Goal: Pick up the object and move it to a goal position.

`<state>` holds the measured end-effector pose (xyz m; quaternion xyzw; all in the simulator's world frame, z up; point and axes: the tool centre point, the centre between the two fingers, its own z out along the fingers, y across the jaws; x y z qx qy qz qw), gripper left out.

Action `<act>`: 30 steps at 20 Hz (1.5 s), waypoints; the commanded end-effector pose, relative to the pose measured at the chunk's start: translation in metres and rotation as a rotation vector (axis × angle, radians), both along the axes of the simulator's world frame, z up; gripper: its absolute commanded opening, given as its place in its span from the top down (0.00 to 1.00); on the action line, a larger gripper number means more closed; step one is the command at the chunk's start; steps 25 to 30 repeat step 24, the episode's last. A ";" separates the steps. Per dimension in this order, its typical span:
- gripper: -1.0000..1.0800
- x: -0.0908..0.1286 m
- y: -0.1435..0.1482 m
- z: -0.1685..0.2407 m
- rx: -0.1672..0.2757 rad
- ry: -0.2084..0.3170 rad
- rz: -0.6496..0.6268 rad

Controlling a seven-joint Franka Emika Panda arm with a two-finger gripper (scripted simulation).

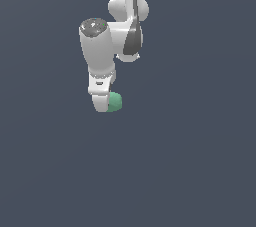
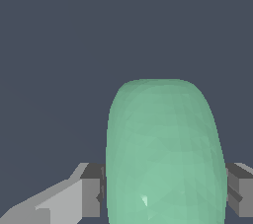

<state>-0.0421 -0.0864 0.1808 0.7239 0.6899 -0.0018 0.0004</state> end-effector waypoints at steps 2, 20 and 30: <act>1.00 -0.022 0.002 0.018 -0.001 -0.001 0.000; 1.00 -0.081 0.008 0.070 0.004 -0.003 0.001; 1.00 -0.082 0.008 0.071 0.003 -0.002 0.001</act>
